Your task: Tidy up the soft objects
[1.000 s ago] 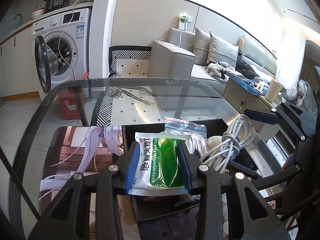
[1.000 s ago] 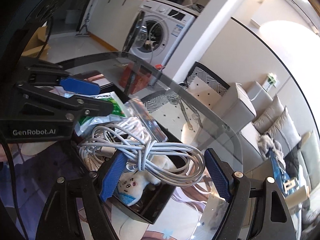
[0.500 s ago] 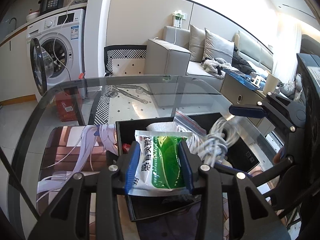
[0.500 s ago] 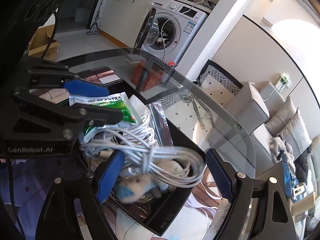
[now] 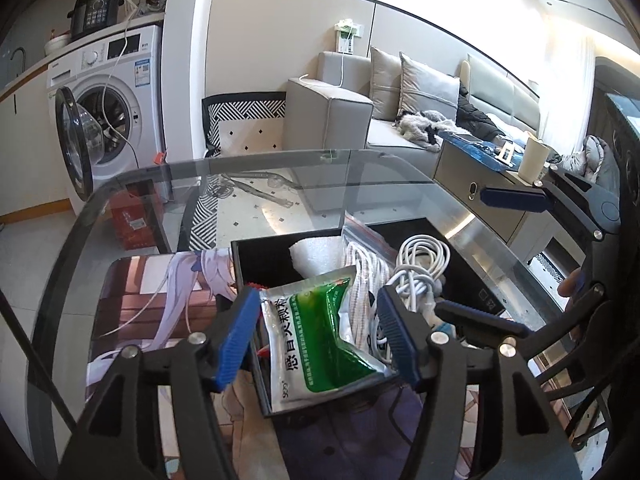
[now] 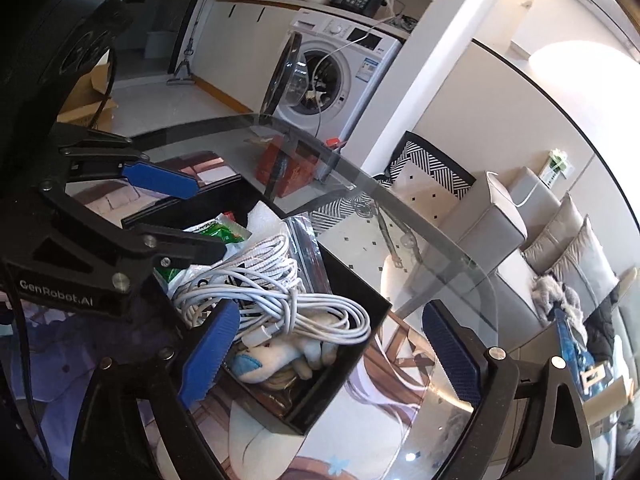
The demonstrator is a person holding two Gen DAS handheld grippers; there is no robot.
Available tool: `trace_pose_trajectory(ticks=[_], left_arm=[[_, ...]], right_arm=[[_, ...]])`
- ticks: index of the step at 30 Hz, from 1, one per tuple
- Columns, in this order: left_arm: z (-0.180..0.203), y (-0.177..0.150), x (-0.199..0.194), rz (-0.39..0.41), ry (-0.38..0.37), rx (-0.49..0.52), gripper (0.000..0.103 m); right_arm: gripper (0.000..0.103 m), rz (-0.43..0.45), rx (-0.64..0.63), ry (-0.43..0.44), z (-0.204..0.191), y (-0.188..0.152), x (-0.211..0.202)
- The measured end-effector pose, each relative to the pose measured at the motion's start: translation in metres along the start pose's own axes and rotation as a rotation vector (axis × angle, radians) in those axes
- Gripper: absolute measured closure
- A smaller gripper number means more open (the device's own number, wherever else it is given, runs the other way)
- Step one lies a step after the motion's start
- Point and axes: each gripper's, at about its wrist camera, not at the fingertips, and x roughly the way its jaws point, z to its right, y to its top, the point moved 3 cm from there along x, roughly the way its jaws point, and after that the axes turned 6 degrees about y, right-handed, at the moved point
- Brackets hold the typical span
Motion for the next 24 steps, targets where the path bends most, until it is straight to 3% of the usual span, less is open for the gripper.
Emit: trace_pose_trajectory(ticks=[1, 3, 9, 16, 24], left_arm=[[-0.001, 0.0, -0.003, 0.002, 0.002, -0.001, 0.035], [-0.004, -0.002, -0.01, 0.013, 0.012, -0.014, 0.018], [-0.012, -0.006, -0.029, 0.052, 0.041, -0.031, 0.003], [-0.011, -0.014, -0.046, 0.093, 0.097, -0.018, 0.0], [-0.008, -0.025, -0.057, 0.118, 0.141, 0.004, 0.0]], right_arm=[[0.007, 0.008, 0.014, 0.003, 0.0, -0.001, -0.004], [0.004, 0.028, 0.049, 0.013, 0.001, -0.005, -0.012], [0.001, 0.097, 0.187, 0.049, 0.003, -0.016, -0.033], [0.001, 0.195, 0.335, 0.071, 0.002, -0.024, -0.056], [0.001, 0.267, 0.396, 0.075, -0.005, -0.03, -0.077]])
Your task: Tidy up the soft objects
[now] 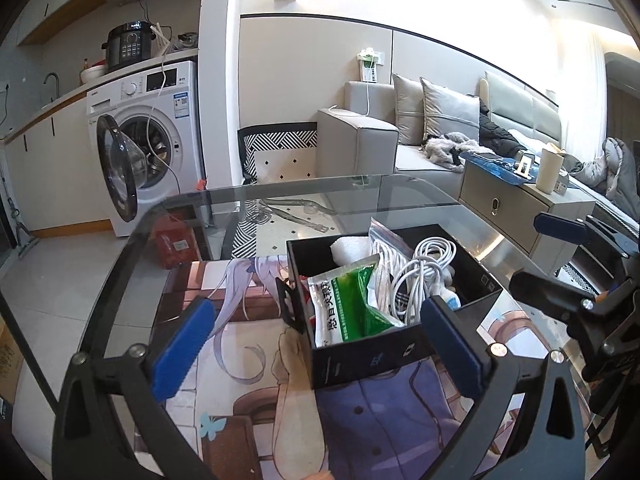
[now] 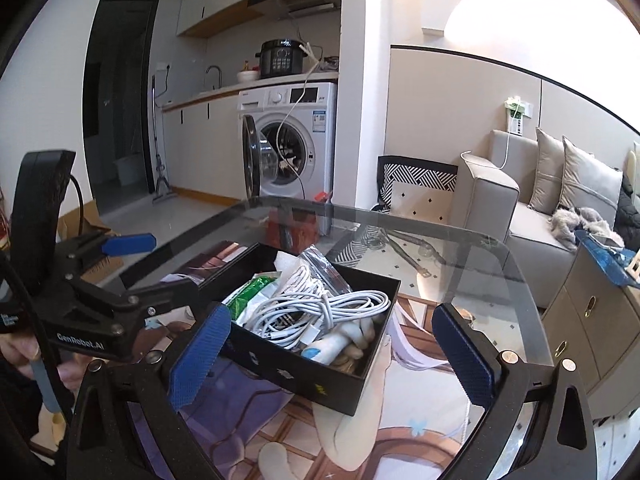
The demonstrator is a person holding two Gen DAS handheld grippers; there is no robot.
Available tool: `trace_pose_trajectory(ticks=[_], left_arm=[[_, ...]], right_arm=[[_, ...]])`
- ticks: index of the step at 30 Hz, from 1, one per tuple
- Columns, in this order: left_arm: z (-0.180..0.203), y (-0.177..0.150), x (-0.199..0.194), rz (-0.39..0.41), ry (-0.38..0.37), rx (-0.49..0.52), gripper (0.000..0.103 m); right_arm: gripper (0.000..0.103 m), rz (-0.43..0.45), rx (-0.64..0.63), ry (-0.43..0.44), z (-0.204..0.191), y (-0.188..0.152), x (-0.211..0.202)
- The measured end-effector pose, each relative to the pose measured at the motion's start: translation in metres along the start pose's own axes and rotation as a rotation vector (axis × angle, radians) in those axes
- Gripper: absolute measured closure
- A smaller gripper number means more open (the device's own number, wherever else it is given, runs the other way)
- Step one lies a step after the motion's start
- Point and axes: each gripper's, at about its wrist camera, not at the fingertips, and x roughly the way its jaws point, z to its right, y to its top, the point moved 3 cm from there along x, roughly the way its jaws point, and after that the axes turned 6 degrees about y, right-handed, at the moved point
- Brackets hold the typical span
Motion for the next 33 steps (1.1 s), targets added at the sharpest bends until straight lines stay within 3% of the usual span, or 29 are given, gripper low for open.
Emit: trace_pose_trajectory(ticks=[33], left_arm=[[0.004, -0.032, 0.02, 0.02, 0.044, -0.028, 0.0]], right_arm=[[0.001, 0.041, 0.038, 0.014, 0.006, -0.043, 0.015]])
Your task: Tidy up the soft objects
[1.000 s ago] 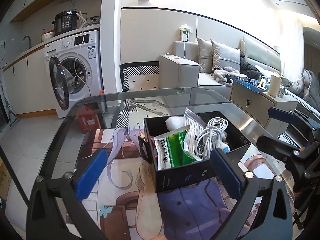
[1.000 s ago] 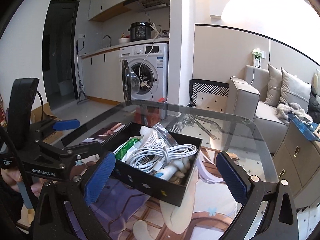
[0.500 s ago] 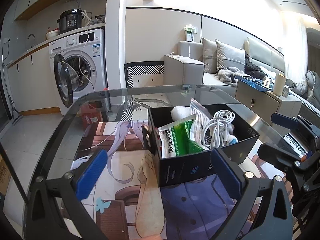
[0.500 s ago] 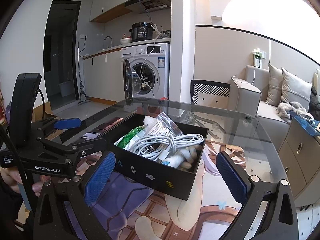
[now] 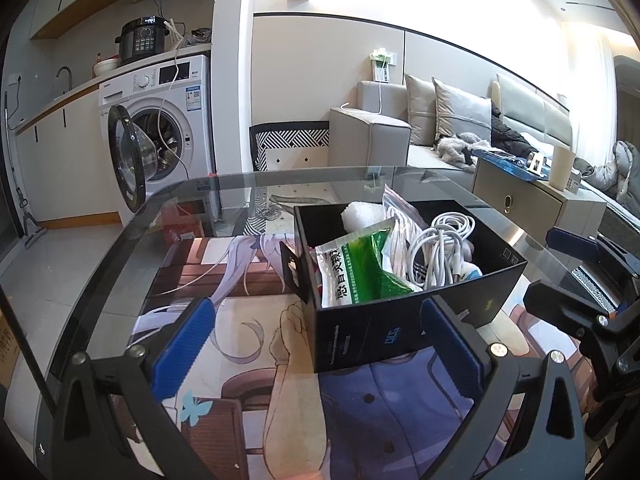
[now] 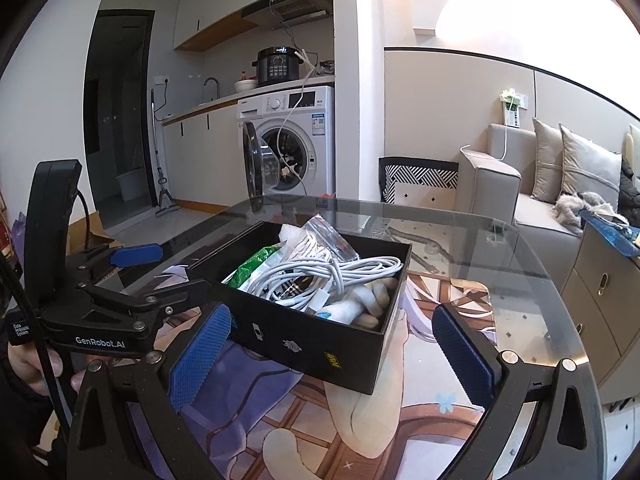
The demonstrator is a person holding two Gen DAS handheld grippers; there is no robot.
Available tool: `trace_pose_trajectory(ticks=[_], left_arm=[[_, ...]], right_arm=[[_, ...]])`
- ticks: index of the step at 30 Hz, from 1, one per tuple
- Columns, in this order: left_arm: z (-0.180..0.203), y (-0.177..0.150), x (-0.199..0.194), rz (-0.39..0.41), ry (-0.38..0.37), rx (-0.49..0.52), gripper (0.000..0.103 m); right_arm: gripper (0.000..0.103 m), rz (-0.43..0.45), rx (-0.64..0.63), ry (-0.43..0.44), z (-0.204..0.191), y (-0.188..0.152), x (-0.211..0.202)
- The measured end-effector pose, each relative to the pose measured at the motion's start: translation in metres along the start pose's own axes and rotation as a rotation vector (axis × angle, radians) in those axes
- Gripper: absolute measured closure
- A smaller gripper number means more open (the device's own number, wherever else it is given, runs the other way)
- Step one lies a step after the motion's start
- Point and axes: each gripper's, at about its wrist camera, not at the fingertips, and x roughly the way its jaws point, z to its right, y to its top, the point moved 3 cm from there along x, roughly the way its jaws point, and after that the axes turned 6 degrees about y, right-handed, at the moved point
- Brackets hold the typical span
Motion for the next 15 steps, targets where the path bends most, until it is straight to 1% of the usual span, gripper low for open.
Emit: trace_pose_trajectory(ticks=[10, 15], left_arm=[[-0.0033, -0.0007, -0.0045, 0.018, 0.009, -0.016, 0.0], [-0.003, -0.0009, -0.0061, 0.027, 0.011, -0.012, 0.0]], right_arm=[[0.001, 0.028, -0.005, -0.002, -0.001, -0.0002, -0.0058], [0.001, 0.019, -0.016, 0.001, -0.0021, -0.0007, -0.0051]])
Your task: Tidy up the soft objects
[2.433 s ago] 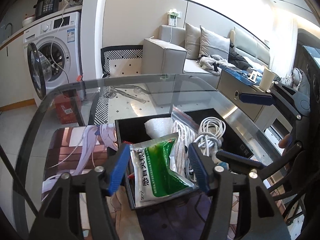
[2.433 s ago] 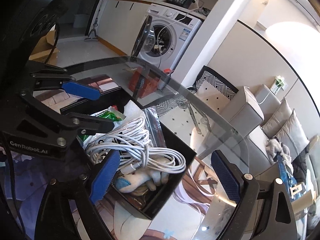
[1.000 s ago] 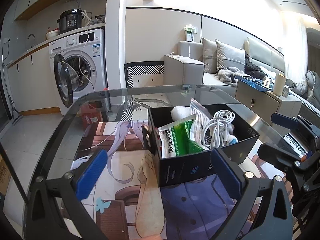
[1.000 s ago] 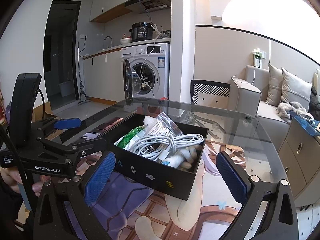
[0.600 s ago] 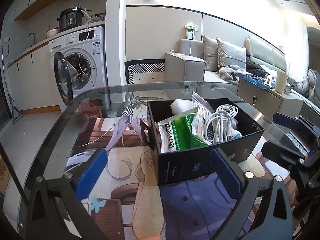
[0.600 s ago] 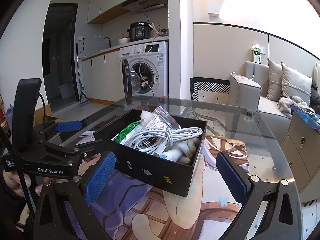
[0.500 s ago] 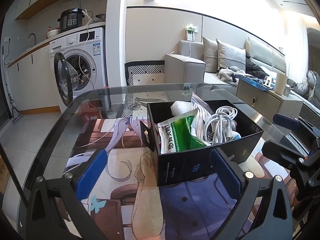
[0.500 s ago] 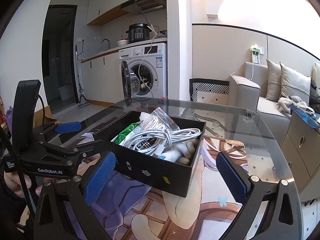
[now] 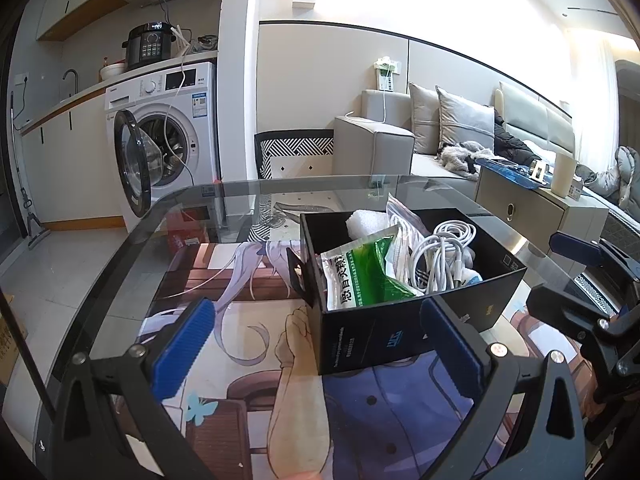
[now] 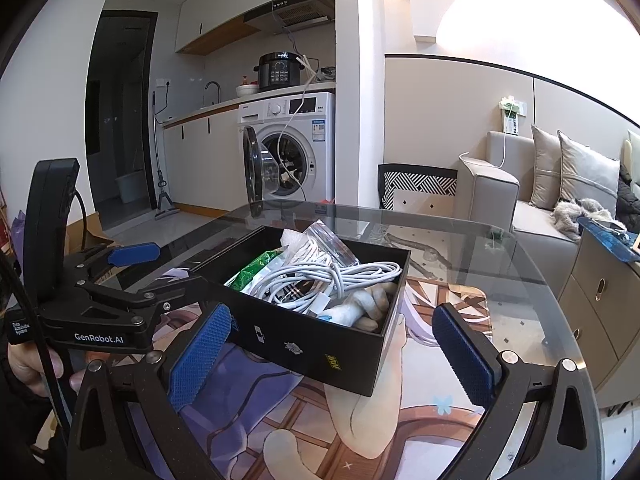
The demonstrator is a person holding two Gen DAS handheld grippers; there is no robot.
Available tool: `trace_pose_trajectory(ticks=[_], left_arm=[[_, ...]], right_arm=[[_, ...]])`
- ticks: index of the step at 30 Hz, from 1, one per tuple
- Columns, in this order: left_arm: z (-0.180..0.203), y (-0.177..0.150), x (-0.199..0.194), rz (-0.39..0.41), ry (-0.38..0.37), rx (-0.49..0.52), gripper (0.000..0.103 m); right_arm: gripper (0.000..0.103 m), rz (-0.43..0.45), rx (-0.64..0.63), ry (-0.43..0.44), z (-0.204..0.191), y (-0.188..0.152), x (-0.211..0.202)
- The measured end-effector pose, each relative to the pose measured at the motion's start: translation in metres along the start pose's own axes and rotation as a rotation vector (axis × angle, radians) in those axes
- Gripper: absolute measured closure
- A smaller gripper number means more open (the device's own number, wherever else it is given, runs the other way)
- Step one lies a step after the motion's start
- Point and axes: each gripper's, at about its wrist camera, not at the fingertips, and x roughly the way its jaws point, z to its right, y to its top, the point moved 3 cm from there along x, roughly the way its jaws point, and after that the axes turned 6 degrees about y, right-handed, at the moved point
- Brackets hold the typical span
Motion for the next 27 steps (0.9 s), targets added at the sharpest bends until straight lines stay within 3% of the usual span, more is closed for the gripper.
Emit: trace_pose_trajectory(ticks=[27], left_arm=[[-0.0001, -0.0004, -0.001, 0.001, 0.001, -0.005, 0.0]], right_arm=[[0.001, 0.017, -0.004, -0.003, -0.002, 0.0002, -0.0018]])
